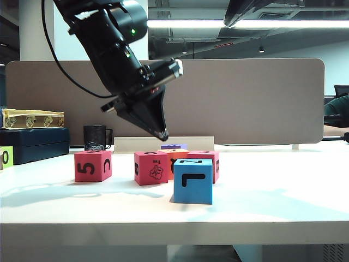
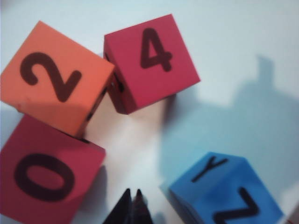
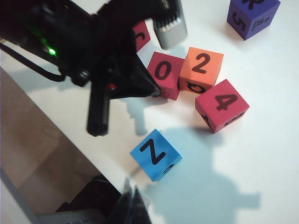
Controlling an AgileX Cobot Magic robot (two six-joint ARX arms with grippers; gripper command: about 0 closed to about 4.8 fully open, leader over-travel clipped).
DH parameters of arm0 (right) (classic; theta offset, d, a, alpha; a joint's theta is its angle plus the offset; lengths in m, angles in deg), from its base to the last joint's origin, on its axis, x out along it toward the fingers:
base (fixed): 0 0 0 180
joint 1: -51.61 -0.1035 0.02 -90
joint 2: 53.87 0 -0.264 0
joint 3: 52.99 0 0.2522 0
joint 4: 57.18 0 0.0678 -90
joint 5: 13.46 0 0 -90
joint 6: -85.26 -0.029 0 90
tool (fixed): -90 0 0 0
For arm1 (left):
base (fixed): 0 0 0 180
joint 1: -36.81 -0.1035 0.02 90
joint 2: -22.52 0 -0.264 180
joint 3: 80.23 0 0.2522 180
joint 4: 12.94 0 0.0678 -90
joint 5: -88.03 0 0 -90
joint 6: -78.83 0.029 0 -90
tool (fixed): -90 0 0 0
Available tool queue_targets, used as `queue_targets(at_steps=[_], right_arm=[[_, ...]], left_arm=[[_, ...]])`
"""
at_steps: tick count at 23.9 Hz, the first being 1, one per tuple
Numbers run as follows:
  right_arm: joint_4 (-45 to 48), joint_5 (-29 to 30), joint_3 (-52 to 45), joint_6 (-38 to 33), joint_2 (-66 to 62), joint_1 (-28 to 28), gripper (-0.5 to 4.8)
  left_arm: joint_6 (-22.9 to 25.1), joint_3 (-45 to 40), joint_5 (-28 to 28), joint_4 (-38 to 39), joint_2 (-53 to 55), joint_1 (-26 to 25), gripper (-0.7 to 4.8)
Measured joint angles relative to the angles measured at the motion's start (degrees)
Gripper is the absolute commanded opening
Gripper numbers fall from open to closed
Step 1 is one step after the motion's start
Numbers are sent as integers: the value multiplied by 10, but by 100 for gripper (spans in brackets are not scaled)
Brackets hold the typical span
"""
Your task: Select the appropriate blocks from the scattered letter blocks on the table and arrange them in a row to spell out "2024".
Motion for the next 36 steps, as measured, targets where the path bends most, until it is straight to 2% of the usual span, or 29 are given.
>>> queue_targets(at_steps=[4, 9, 15, 20, 27, 36], right_arm=[[2, 0, 0, 1, 0, 0, -3], [2, 0, 0, 4, 0, 0, -3], [5, 0, 0, 12, 0, 0, -4], [5, 0, 0, 13, 0, 0, -3], [5, 0, 0, 13, 0, 0, -3], [5, 0, 0, 13, 0, 0, -3]], left_arm=[[8, 0, -21, -24, 22, 7, -6], [51, 0, -56, -42, 45, 30, -6], [66, 0, -95, -63, 45, 45, -6], [71, 0, -142, -68, 64, 41, -6], [81, 0, -181, -57, 70, 35, -6], [81, 0, -190, -47, 70, 6, -6]])
